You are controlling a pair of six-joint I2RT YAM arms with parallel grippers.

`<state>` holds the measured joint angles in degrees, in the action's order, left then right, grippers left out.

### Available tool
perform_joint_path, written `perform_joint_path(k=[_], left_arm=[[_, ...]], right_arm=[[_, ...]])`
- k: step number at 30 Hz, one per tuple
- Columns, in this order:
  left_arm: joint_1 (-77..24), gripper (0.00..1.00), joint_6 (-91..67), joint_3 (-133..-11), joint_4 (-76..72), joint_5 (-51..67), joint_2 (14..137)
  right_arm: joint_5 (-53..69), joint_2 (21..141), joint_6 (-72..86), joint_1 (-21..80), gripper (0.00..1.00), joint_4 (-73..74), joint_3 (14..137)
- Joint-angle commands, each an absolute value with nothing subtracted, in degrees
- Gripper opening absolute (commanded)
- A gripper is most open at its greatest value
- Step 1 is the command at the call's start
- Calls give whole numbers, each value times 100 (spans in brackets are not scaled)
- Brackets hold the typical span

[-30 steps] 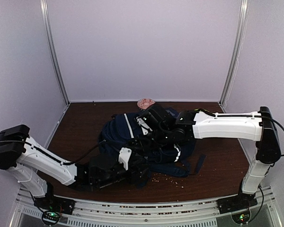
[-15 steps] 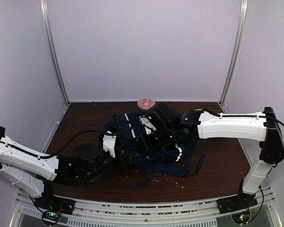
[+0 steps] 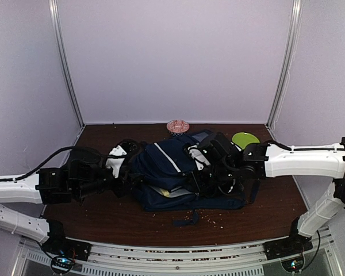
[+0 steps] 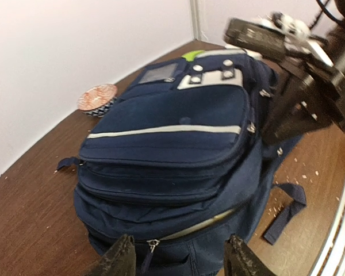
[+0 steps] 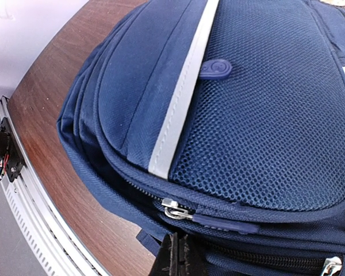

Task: Pack the student bag
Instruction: Zip the student bag at the center of the board.

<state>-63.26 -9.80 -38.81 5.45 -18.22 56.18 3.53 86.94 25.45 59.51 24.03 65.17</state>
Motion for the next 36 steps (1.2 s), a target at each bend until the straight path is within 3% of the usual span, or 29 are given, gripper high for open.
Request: perform_joint_path(k=[1, 10, 27, 36], left_arm=[[-6312, 88, 57, -4392, 1261, -925, 6020], [-5959, 76, 787, -5130, 1362, 93, 7137], [-5941, 75, 1242, -5940, 1141, 727, 8316], [-5941, 62, 1307, -6052, 1187, 820, 8627]], right_arm=[[-184, 8178, 2621, 5773, 0, 1934, 6172], [-97, 7864, 2717, 5749, 0, 1743, 5647], [-83, 7655, 2602, 5743, 0, 1672, 5505], [-70, 7640, 2610, 5742, 0, 1670, 5508]])
